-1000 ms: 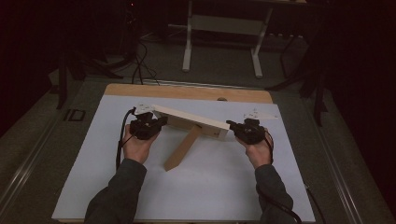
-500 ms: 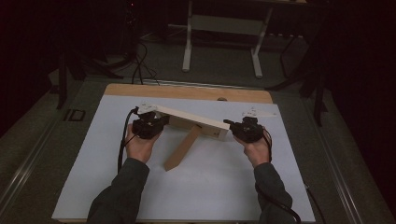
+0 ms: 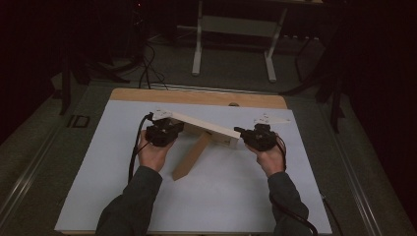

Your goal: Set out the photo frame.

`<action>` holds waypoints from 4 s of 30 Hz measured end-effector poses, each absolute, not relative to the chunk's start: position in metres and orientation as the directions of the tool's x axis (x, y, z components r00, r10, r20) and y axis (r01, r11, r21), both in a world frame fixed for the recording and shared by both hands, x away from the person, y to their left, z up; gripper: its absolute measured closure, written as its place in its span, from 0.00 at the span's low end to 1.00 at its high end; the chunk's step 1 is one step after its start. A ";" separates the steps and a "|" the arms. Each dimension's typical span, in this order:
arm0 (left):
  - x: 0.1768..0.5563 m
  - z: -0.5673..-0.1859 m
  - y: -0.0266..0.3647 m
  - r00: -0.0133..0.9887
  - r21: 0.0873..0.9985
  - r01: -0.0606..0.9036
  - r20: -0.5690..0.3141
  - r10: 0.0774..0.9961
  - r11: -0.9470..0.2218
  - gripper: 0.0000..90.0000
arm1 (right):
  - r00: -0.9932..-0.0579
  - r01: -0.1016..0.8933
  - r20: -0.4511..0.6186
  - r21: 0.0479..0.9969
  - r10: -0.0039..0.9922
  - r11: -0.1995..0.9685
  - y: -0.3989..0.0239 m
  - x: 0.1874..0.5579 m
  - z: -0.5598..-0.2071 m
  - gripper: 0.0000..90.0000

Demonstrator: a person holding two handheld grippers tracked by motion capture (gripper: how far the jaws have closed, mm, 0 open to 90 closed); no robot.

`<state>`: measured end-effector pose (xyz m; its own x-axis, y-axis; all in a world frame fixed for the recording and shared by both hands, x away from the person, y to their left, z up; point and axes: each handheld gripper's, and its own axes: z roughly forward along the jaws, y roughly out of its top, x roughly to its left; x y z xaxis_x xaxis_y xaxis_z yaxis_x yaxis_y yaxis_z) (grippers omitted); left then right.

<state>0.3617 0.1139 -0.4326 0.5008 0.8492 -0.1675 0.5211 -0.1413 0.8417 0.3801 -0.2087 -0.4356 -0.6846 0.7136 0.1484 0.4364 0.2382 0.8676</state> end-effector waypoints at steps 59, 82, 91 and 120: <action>0.352 -0.429 0.058 0.605 0.830 0.511 -0.162 0.780 -0.224 1.00 | -0.750 0.396 0.129 0.873 0.649 0.284 -0.193 0.368 -0.428 1.00; 0.355 -0.430 0.059 0.600 0.830 0.513 -0.163 0.783 -0.220 1.00 | -0.787 0.366 0.112 0.876 0.607 0.313 -0.184 0.361 -0.425 1.00; 0.356 -0.430 0.060 0.599 0.830 0.514 -0.165 0.784 -0.218 1.00 | -0.797 0.357 0.104 0.876 0.594 0.325 -0.180 0.359 -0.424 1.00; 0.358 -0.430 0.062 0.622 0.827 0.514 -0.176 0.763 -0.228 1.00 | -0.850 0.316 0.093 0.878 0.519 0.360 -0.169 0.352 -0.421 1.00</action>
<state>0.3579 0.0615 -0.4299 0.6222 0.7628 -0.1758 0.5136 -0.2284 0.8271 0.3520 -0.1691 -0.4210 -0.8498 0.5188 0.0932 0.3163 0.3604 0.8775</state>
